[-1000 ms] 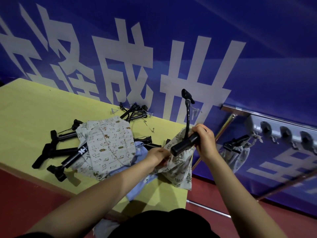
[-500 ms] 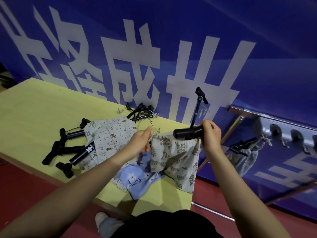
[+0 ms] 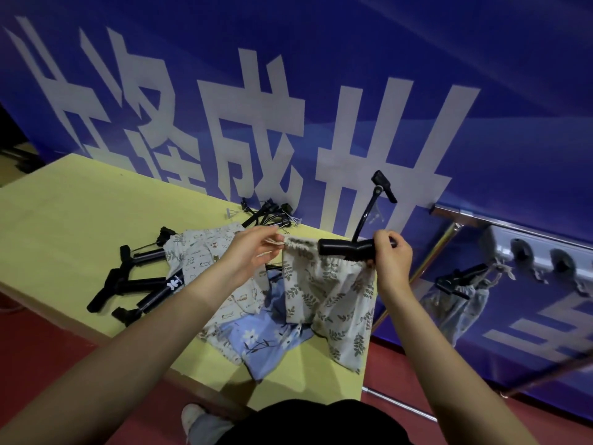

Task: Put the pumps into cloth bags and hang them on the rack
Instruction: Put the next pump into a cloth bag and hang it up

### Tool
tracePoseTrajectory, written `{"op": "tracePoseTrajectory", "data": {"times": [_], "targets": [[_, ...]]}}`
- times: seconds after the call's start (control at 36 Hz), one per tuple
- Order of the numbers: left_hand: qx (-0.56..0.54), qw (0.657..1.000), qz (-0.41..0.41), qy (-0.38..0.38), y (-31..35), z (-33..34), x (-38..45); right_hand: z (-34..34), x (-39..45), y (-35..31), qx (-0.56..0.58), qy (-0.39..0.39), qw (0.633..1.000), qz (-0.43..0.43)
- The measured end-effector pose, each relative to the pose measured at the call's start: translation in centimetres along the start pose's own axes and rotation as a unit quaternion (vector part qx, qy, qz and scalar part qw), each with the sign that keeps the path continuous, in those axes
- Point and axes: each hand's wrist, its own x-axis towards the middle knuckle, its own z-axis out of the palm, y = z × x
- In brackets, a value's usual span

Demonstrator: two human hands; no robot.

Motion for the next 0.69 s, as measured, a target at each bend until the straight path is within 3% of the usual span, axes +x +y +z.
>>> {"op": "tracePoseTrajectory", "data": {"times": [0.19,0.33,0.44,0.5,0.56,0.69], "targets": [[-0.125,0.988,0.051,-0.076,5.5,3.3,-2.8,1.5,-0.8,-0.2,-0.059,-0.003,0.997,-0.043],[-0.069,0.981,0.114,-0.143,8.0,5.8,-4.8,3.1,-1.1,-0.1,-0.079,0.000,0.995,-0.053],[-0.090,0.975,0.160,-0.123,7.0,5.4,-4.7,3.1,-1.0,0.0,-0.076,-0.012,0.995,-0.059],[-0.002,0.973,0.214,-0.082,5.8,4.8,-4.1,2.9,-0.9,0.2,-0.076,-0.037,0.995,-0.059],[0.156,0.953,0.253,-0.059,4.4,4.4,-3.5,2.7,-0.9,0.2,-0.086,-0.073,0.992,-0.058],[0.352,0.902,0.210,-0.134,0.7,4.3,-2.6,2.5,-1.9,-0.2,-0.130,-0.126,0.982,-0.055]]}}
